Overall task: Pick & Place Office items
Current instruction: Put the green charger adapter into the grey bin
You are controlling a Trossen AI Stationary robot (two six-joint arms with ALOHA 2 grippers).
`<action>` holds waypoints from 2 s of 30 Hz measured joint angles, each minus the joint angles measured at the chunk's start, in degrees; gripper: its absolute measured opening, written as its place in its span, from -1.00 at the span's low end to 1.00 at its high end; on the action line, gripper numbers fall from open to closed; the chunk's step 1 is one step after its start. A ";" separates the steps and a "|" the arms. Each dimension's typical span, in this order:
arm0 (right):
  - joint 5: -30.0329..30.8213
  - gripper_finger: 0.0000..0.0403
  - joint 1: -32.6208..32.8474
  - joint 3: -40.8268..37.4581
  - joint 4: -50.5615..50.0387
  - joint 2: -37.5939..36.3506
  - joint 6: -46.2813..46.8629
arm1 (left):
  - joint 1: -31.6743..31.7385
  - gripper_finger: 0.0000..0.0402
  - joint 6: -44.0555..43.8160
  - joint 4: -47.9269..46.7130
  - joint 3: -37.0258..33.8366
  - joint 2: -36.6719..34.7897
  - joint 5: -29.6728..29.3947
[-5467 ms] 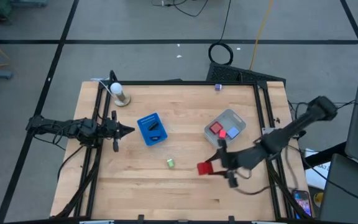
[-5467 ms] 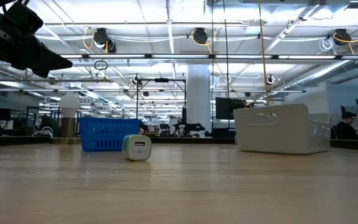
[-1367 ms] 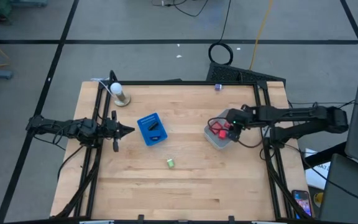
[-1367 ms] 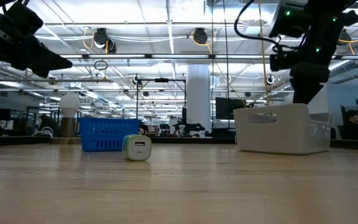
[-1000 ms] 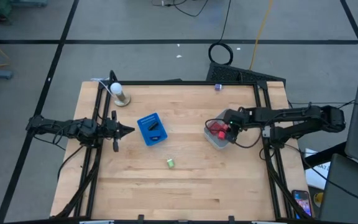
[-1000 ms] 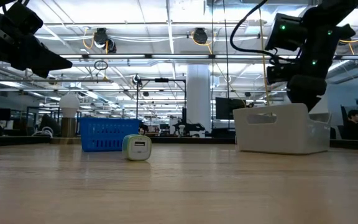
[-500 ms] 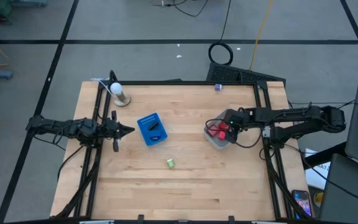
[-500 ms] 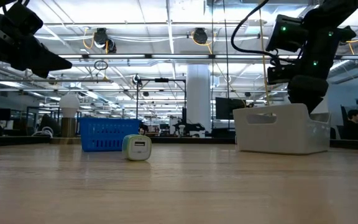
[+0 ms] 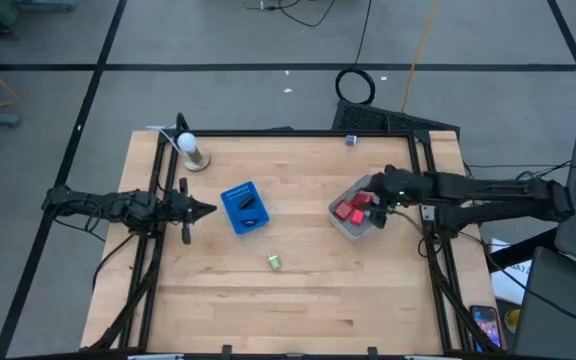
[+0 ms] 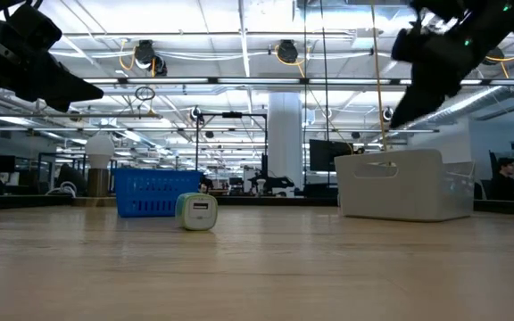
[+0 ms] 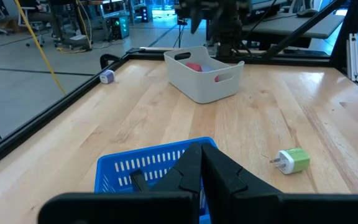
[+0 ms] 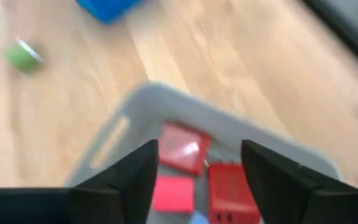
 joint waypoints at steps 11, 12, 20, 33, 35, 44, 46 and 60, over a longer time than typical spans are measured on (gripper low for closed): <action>1.23 -0.71 8.36 -4.03 10.44 -15.87 -5.42 | 0.00 -0.93 0.15 0.00 0.00 0.00 0.02; 0.52 -0.77 8.90 -5.51 12.63 -17.76 -6.11 | -0.01 -0.93 0.25 0.00 0.00 0.00 0.02; -4.52 -0.96 10.68 -16.64 20.50 -32.39 -5.42 | -0.02 -0.93 -0.88 0.52 0.00 -0.02 0.02; -4.70 -1.00 11.24 -27.42 20.70 -43.70 -5.42 | -0.02 -0.93 -1.64 0.46 0.00 0.00 0.03; -4.74 -0.99 11.24 -28.63 20.72 -44.34 -5.28 | -0.01 -0.93 -4.92 0.60 0.00 0.24 0.04; -4.93 -1.00 11.19 -29.88 20.83 -45.31 -4.38 | -1.96 -0.93 -4.75 7.08 2.98 18.08 -0.14; -4.94 -1.00 11.19 -29.88 20.83 -45.31 -4.26 | -2.33 -0.93 -3.69 7.66 5.90 24.17 0.20; -7.85 -1.00 11.19 -29.90 20.81 -45.29 -2.19 | -2.91 -0.93 5.38 1.21 33.89 59.53 11.28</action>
